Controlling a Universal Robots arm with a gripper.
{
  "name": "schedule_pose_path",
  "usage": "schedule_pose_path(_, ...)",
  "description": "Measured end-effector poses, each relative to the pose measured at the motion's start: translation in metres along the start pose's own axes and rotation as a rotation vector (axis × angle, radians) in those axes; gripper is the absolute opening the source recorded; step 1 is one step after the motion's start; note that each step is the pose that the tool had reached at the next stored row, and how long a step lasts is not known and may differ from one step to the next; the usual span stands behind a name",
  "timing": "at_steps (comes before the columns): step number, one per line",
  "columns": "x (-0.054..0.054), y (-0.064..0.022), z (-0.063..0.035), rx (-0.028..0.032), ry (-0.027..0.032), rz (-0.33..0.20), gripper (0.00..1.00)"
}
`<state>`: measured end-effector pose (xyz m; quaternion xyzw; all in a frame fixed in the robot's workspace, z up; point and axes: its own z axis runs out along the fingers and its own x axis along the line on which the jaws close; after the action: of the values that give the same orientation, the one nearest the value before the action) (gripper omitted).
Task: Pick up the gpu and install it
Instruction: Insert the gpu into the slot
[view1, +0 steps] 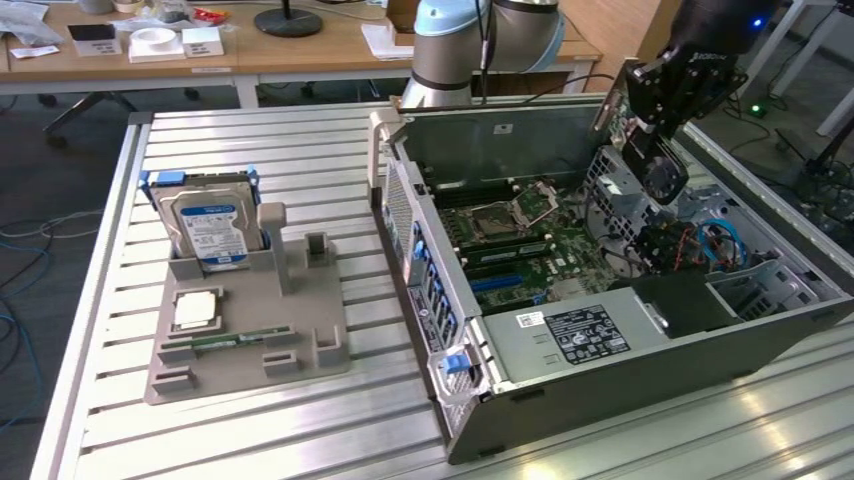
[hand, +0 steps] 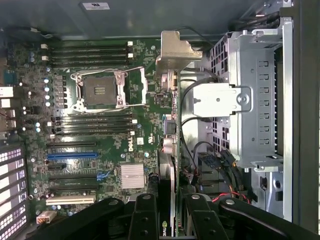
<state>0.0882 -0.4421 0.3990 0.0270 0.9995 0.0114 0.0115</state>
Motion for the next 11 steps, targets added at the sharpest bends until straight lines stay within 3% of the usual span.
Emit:
schedule_pose_path(5, 0.0006, -0.0001, 0.0001, -0.001, 0.0009, -0.04, 0.26)
schedule_pose_path(11, 0.0012, -0.0001, 0.0001, -0.0001, 0.0028, -0.126, 0.26)
